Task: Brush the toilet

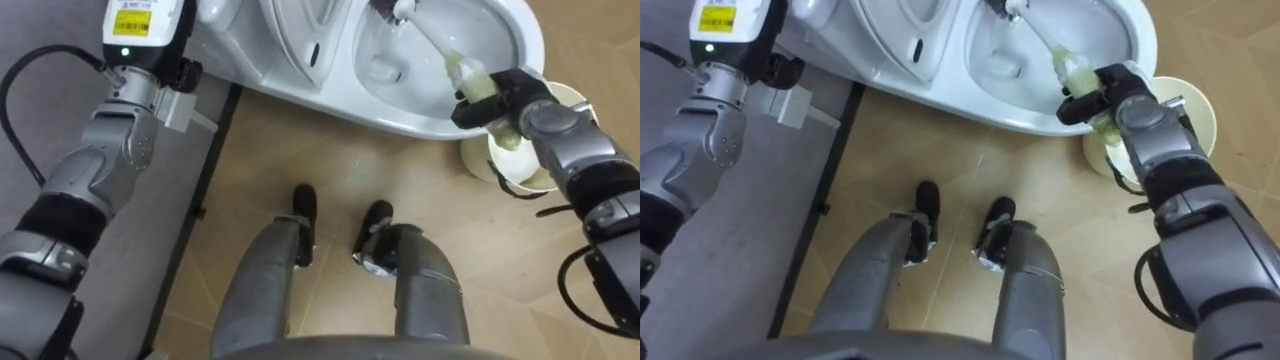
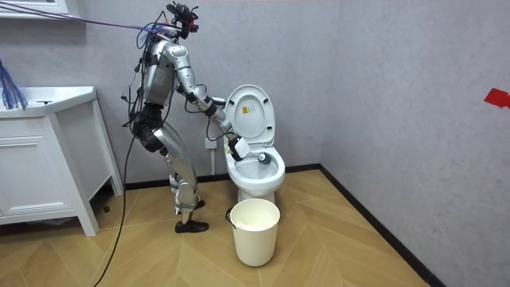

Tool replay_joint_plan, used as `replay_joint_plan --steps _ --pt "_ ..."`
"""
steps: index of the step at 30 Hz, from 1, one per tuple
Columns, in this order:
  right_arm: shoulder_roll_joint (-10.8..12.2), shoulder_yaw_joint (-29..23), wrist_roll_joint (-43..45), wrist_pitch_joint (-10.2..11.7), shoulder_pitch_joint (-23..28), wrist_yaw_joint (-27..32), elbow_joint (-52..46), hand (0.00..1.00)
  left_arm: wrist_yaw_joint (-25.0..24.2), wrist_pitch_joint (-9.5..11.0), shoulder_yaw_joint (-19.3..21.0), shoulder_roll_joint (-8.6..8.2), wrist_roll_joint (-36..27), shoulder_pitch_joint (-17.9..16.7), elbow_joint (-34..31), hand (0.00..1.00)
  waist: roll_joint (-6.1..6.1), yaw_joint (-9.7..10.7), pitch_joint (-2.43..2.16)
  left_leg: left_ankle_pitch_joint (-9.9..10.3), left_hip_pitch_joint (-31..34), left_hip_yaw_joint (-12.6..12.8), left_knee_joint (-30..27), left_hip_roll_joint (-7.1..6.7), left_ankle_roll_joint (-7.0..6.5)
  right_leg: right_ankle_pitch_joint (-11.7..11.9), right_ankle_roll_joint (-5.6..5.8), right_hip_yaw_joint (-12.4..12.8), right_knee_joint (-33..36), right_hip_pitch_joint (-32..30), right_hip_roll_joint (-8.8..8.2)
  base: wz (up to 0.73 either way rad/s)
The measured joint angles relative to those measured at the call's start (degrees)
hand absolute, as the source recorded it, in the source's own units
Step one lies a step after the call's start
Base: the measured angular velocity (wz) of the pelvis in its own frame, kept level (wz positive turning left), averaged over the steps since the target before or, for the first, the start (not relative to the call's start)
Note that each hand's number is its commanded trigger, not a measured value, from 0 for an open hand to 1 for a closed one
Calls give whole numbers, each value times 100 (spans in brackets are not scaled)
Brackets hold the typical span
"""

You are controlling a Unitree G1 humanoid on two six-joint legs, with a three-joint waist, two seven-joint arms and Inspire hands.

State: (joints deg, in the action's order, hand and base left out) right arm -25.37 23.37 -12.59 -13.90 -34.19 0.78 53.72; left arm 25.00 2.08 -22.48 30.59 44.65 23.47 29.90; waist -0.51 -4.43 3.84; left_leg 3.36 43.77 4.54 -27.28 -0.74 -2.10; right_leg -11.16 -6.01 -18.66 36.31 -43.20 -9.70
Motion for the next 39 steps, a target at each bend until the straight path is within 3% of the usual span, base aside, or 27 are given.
replay_joint_plan --steps 4,8,13,14,15,17,23,31,33,39 --pt "-1 -48 -36 0 0 49 27 100 -63 -27 6 0 52 75 -13 0 11 11 -5 -23 87 -1 -16 -21 -20 -5 1 -7 50 -97 -32 1" --pt "-54 -41 533 15 1 122 86 100 -95 -121 63 -65 233 104 -28 0 27 -37 -5 -23 160 3 -39 -14 -17 0 2 -37 56 -162 -41 0" --pt "-84 14 1553 410 -10 122 445 100 -223 -177 12 -66 224 133 -68 0 104 -98 1 -25 122 0 -17 -4 -11 4 -15 -48 27 -127 -22 0" --pt "-112 68 1814 498 -15 117 551 100 -288 -177 -24 -88 219 168 -19 0 172 -134 41 -23 55 -9 -12 -2 -10 11 -26 -63 -1 -49 -16 0" --pt "-148 159 2049 557 -16 102 660 100 -376 -178 -78 -156 219 231 53 0 277 -202 41 -18 3 -27 9 -3 -5 24 -8 -88 -86 40 19 0" --pt "-141 290 2451 563 -15 94 671 100 -520 -201 -87 -233 219 255 75 0 384 -249 40 -20 -74 -33 73 -5 6 28 16 -98 -158 118 43 -2" --pt "-91 476 3831 554 54 99 543 100 -615 -208 -73 -257 218 280 117 0 453 -370 43 -28 -145 -36 104 80 81 18 -35 -155 -300 226 164 -1" --pt "-108 472 4963 192 897 12 -926 100 -758 -174 202 -244 218 44 46 0 478 -338 23 -54 -336 -179 278 220 245 102 -207 -248 -676 519 408 -1" --pt "-109 468 5070 167 1072 -30 -1090 100 -767 -183 217 -247 204 -38 46 0 481 -320 8 -67 -430 -173 348 220 264 93 -219 -239 -706 587 416 0" --pt "-103 471 5348 137 1581 -281 -1339 100 -1001 -145 235 -248 -25 -329 41 0 429 -284 -96 -64 -800 -158 384 220 274 80 -190 -201 -902 1012 462 -2"
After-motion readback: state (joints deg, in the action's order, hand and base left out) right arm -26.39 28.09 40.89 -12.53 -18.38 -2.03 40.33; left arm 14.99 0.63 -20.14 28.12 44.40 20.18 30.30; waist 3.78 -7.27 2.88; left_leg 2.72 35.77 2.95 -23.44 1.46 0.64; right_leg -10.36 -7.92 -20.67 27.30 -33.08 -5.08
